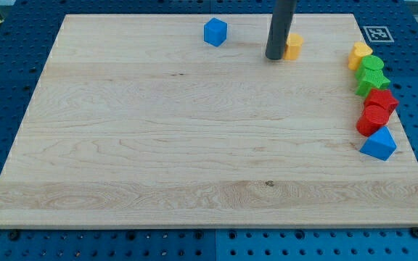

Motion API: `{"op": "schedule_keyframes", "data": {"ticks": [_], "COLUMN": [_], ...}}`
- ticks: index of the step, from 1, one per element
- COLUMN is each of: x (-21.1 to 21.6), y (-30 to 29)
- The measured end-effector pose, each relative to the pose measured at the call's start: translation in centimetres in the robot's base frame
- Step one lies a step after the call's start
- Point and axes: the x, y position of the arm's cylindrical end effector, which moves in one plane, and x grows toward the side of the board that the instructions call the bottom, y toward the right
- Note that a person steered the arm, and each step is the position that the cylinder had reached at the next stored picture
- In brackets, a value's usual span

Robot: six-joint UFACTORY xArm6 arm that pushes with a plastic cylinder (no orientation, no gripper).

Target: Push the yellow hexagon slightly to the right

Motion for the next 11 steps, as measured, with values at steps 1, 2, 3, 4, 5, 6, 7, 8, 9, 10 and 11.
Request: {"op": "schedule_keyframes", "data": {"ticks": [1,2,3,4,5,6,7,8,9,10,11], "x": [-1.5,-3.4,-3.9,-1.2,-0.5,-0.1,-0.1,-0.1,-0.1,-0.2,-0.2], "y": [-0.7,2.4,3.9,2.9,2.5,2.5,2.5,2.5,2.5,2.5,2.9]}}
